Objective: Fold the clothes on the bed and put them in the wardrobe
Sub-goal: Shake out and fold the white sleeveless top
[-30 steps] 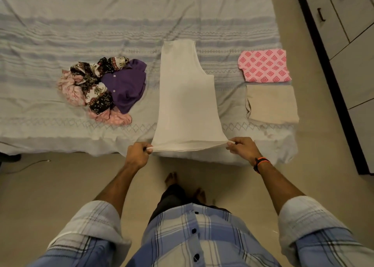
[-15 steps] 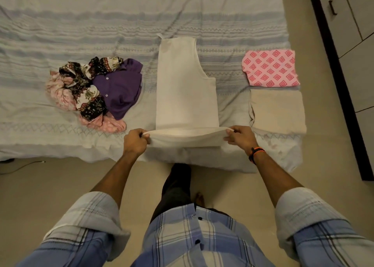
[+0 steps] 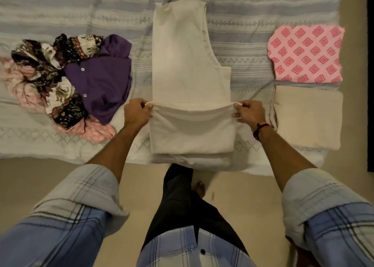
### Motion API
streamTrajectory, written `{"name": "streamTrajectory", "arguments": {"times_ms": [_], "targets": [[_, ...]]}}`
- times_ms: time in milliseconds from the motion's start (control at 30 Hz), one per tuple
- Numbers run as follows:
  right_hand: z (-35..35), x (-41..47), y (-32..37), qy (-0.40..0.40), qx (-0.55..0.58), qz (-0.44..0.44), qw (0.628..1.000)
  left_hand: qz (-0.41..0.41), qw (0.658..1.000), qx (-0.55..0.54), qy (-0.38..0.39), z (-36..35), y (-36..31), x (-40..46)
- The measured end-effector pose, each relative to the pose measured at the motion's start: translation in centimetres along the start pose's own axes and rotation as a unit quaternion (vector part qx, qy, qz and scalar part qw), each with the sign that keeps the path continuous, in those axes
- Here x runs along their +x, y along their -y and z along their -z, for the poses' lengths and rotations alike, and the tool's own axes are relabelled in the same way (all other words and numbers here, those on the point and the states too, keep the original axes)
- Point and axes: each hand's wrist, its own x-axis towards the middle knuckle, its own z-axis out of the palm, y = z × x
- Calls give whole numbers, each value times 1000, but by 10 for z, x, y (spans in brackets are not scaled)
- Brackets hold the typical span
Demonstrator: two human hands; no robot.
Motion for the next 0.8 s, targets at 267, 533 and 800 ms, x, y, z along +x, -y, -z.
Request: {"name": "streamTrajectory", "arguments": {"times_ms": [267,533,800], "targets": [[-33,77,28,-34,-50,3,998,23,998,55,-21,-21,-10,81],[-58,79,22,-108,-228,70,965,52,995,55,-71,-40,-8,93],[-140,6,-32,122,-409,272,862,-165,955,222,110,-113,13,5]]}}
